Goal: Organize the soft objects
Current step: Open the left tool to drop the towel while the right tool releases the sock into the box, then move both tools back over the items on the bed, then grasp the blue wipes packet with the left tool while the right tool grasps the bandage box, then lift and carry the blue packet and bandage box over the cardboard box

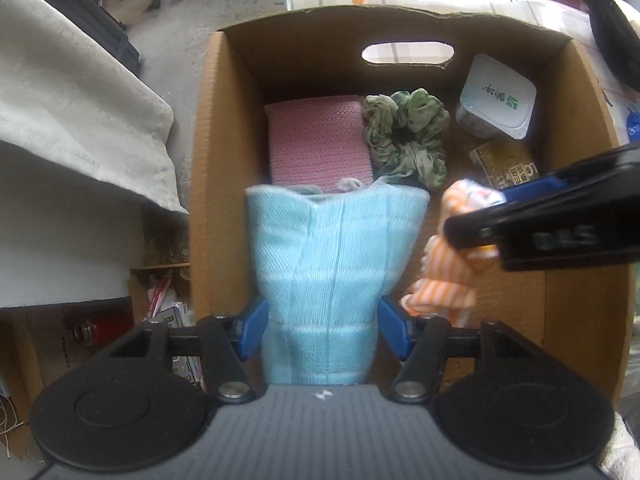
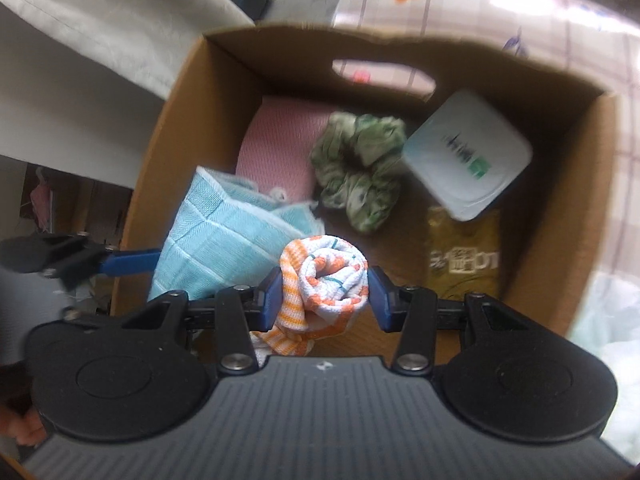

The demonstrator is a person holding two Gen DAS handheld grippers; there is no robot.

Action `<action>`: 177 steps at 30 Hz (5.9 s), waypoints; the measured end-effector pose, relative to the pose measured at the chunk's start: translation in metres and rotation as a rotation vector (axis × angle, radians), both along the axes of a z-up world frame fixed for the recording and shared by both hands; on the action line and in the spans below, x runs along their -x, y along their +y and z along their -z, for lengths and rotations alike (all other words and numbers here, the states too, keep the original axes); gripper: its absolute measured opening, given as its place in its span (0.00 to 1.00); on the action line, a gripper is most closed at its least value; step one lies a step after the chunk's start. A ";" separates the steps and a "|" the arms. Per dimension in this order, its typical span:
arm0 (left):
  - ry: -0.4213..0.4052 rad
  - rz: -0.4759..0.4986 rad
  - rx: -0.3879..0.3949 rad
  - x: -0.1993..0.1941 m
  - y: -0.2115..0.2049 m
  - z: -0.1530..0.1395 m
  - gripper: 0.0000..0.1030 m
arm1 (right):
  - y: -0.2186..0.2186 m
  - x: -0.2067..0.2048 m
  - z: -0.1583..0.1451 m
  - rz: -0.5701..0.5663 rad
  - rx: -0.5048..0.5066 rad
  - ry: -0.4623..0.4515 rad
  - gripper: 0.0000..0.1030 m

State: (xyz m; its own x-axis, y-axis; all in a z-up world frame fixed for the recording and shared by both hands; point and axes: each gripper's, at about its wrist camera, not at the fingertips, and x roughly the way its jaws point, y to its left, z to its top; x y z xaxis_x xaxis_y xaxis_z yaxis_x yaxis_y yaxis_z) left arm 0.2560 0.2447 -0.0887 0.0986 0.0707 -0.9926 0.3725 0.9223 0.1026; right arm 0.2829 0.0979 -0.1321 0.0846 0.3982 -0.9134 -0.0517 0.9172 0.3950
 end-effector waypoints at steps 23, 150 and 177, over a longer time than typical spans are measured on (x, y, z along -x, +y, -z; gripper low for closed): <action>0.021 -0.008 0.084 0.005 0.006 -0.004 0.66 | 0.041 -0.029 0.053 0.006 -0.062 0.044 0.51; 0.054 0.127 0.141 0.035 -0.415 0.043 0.90 | -0.402 0.192 0.040 0.303 0.312 -0.042 0.76; 0.184 0.041 0.044 0.091 -0.458 0.074 0.82 | -0.483 0.244 0.032 0.274 0.252 0.011 0.77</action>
State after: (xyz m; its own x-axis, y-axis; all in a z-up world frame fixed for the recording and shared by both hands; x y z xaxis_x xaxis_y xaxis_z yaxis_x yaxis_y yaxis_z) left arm 0.1653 -0.2131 -0.1625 -0.0831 0.0260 -0.9962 0.4183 0.9082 -0.0112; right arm 0.0391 -0.3856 -0.1638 0.1462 0.1246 -0.9814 0.2125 0.9649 0.1542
